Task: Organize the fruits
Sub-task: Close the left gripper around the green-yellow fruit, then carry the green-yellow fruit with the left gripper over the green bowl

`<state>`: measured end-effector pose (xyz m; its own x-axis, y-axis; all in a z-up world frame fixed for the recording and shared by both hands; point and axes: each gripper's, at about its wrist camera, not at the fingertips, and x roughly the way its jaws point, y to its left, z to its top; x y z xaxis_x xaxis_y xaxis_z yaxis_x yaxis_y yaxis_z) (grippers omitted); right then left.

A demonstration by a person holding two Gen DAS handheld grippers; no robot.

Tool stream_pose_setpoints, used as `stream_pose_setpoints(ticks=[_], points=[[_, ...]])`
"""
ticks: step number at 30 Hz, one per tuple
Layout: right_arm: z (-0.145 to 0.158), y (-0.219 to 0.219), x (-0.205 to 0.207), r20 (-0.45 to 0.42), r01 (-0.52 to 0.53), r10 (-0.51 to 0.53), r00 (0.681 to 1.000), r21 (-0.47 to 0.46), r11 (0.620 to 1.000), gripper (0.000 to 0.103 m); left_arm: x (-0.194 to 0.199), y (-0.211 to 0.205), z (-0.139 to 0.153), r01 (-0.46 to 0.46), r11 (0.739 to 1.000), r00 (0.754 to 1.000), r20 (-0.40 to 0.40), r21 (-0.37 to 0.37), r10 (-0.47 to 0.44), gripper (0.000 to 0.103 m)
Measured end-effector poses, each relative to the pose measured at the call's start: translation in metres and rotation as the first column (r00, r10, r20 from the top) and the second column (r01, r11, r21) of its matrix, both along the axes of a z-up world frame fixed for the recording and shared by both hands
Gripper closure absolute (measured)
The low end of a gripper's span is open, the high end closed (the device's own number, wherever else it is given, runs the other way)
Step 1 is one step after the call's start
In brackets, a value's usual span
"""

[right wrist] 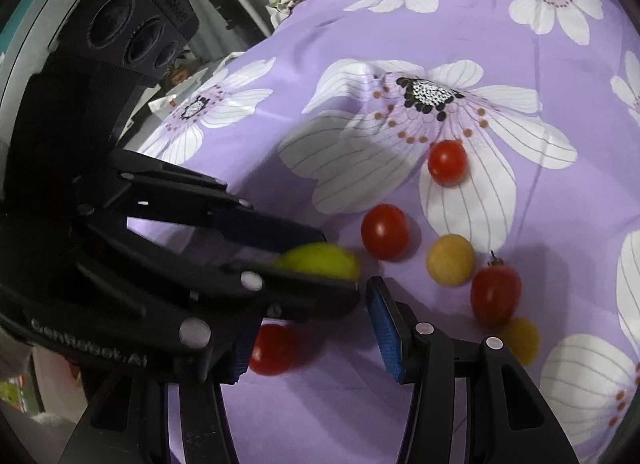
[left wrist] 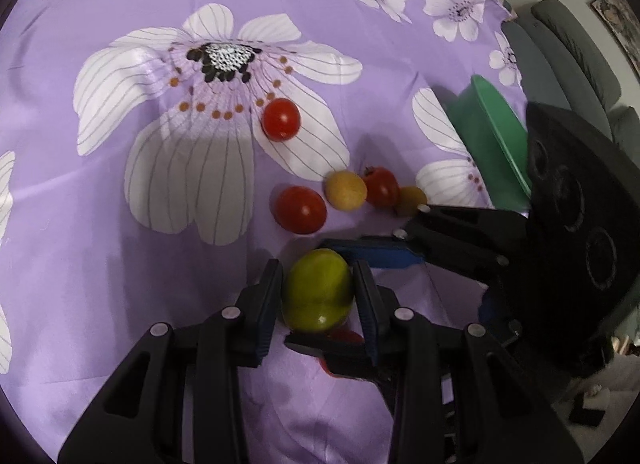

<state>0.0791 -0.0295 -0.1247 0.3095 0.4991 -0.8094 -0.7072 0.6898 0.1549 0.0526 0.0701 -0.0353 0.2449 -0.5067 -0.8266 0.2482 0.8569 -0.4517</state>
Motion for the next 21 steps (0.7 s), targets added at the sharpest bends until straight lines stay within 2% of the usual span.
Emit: stream_pose_setpoints(ticks=[4,6,12,21], points=[[0.001,0.002,-0.001,-0.001,-0.015,0.015,1.000,0.009,1.000,0.051,-0.001,0.001,0.000,0.016,1.000,1.000,0.000,-0.001,-0.016,0.067],[0.000,0.003,-0.003,0.003,-0.021,0.021,1.000,0.008,1.000,0.055,-0.002,-0.001,0.000,0.023,1.000,1.000,0.008,0.010,-0.023,0.067],[0.000,0.008,-0.012,0.059,-0.030,0.032,0.998,-0.038,0.999,0.055,-0.005,-0.006,-0.001,0.026,1.000,0.999,0.020,0.012,-0.027,0.067],[0.010,-0.002,-0.033,0.136,-0.026,0.032,0.990,-0.043,0.999,0.055,-0.021,-0.016,0.012,0.015,1.000,0.998,0.068,-0.004,-0.015,0.067]])
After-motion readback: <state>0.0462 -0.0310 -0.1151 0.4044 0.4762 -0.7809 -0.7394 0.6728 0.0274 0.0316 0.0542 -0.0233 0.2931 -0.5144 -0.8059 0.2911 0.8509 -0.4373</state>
